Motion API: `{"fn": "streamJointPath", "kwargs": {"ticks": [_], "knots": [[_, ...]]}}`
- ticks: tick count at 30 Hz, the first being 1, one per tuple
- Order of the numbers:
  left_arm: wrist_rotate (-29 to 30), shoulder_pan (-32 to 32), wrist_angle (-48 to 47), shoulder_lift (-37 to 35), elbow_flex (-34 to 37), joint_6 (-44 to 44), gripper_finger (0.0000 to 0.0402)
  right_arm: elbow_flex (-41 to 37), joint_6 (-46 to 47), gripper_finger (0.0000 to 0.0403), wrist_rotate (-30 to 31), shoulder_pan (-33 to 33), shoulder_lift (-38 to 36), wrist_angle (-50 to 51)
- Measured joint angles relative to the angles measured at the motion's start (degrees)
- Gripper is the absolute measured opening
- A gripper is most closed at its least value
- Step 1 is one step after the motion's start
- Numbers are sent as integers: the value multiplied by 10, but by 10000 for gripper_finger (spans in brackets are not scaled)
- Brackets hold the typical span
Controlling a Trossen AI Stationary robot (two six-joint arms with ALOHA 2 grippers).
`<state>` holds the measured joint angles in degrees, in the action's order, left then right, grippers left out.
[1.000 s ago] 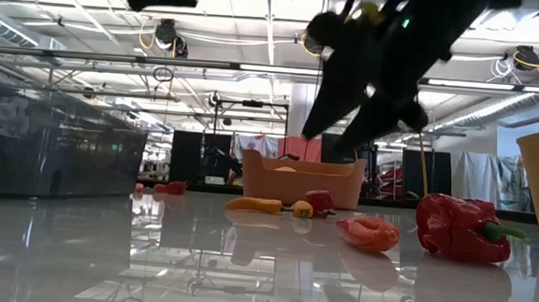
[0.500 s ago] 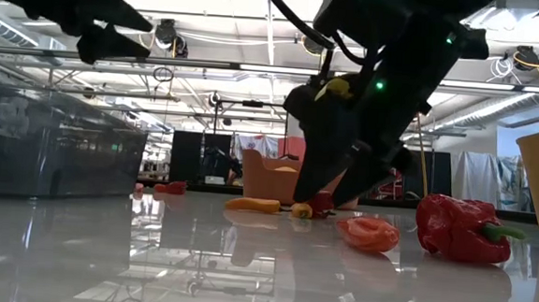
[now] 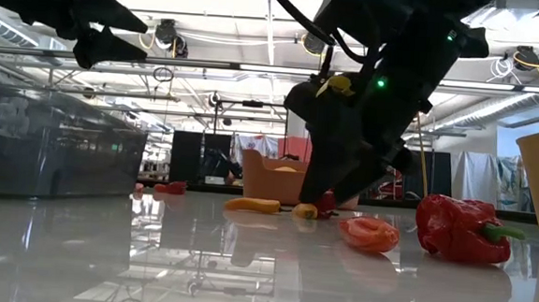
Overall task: Sort produce into baskets
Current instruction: Put the red chili pepper into the yellow bin
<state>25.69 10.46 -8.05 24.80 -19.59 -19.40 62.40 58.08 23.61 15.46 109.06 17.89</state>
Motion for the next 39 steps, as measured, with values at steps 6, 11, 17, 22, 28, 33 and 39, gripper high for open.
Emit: {"fn": "streamJointPath", "kwargs": {"ticks": [6, 11, 17, 22, 28, 33, 39], "knots": [[-3, 0, 0, 0, 0, -12, 294, 0, -11, 128, -3, 0, -8, 6], [-9, 0, 0, 1, 0, -13, 294, -1, -34, 86, -17, -1, -38, 11], [-10, 0, -1, 1, 0, -13, 294, -1, -53, 50, -17, -1, -95, 44], [-17, 0, -2, 2, 0, -14, 294, -1, -63, 45, -63, 7, -156, 85], [-24, 0, -2, 10, 0, -14, 294, -1, -46, 47, -154, 50, -220, 118], [-31, 0, -3, 25, 0, -13, 294, 0, 11, 47, -181, 110, -259, 161], [-38, 0, -2, 38, 0, -2, 294, 0, 133, 47, -172, 188, -284, 234]]}}
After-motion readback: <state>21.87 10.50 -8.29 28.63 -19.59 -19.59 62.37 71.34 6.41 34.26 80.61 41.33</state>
